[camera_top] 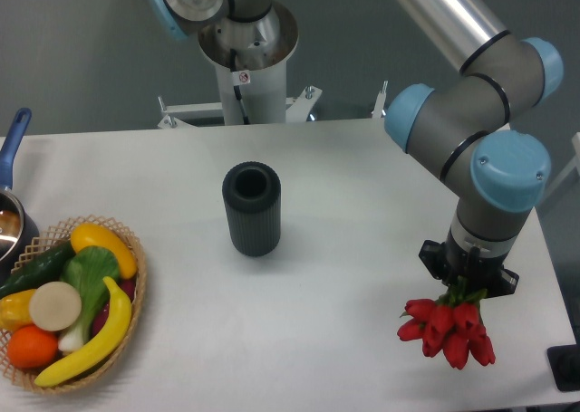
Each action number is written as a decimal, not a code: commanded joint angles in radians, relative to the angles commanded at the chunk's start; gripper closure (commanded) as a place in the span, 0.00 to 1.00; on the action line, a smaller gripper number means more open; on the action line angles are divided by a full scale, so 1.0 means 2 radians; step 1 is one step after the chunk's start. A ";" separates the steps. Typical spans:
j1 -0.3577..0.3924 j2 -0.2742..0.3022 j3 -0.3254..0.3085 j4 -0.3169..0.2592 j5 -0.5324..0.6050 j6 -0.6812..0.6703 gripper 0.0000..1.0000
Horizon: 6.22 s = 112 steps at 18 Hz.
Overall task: Insert the flowers into the vase
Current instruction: 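Lift the red tulip bunch with the gripper and carry it toward the black vase, then position the tulip stems above the vase opening and lower them in, then push the tulip stems further down into the black vase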
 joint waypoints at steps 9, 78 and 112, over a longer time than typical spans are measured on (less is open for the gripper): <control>0.008 0.009 0.014 -0.005 -0.048 -0.001 0.96; 0.130 0.379 -0.505 0.101 -0.713 0.093 0.93; 0.149 0.381 -0.622 0.105 -0.705 0.217 0.10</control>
